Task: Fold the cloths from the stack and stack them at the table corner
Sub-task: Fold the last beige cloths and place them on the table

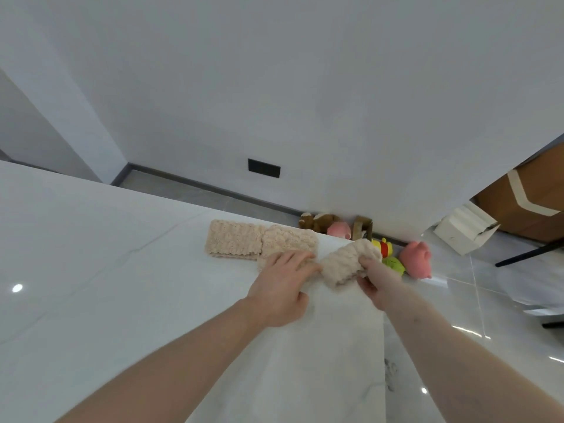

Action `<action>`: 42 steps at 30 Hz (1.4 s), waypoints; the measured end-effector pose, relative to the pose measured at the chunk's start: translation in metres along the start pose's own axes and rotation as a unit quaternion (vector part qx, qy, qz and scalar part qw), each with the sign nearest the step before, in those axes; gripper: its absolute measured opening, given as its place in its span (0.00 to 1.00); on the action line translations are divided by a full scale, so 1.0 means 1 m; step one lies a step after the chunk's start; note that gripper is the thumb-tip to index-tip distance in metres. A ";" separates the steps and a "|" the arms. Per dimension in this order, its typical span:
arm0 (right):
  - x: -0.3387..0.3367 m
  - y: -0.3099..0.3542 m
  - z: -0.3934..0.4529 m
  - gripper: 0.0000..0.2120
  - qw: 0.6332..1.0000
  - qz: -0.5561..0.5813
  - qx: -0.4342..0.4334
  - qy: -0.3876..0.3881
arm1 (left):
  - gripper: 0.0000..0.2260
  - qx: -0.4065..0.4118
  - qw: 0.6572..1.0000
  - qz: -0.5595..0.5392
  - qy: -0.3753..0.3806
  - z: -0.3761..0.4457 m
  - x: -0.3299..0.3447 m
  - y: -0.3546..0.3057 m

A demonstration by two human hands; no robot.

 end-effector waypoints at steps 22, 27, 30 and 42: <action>0.013 -0.040 0.001 0.35 0.596 -0.657 -0.443 -0.129 | 0.43 0.046 0.969 0.098 0.222 0.030 0.084 -0.012; 0.021 -0.029 -0.007 0.30 0.634 -0.617 -0.434 -0.170 | 0.41 0.040 0.974 0.062 0.212 0.037 0.081 -0.011; 0.028 0.004 -0.025 0.21 0.625 -0.582 -0.481 -0.199 | 0.37 0.057 0.991 0.031 0.113 0.035 0.061 -0.018; 0.034 0.024 -0.003 0.18 0.725 -0.479 -0.470 -0.155 | 0.40 -0.021 0.995 0.060 0.071 0.028 0.050 -0.002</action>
Point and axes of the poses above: each hand's wrist, its own z-axis towards the middle knuckle, its own x-axis out of the palm, y = z × x, the point moved 8 cm from there along z, towards the middle knuckle, and after that the axes turned 14 degrees about x, right-handed, at the moved point
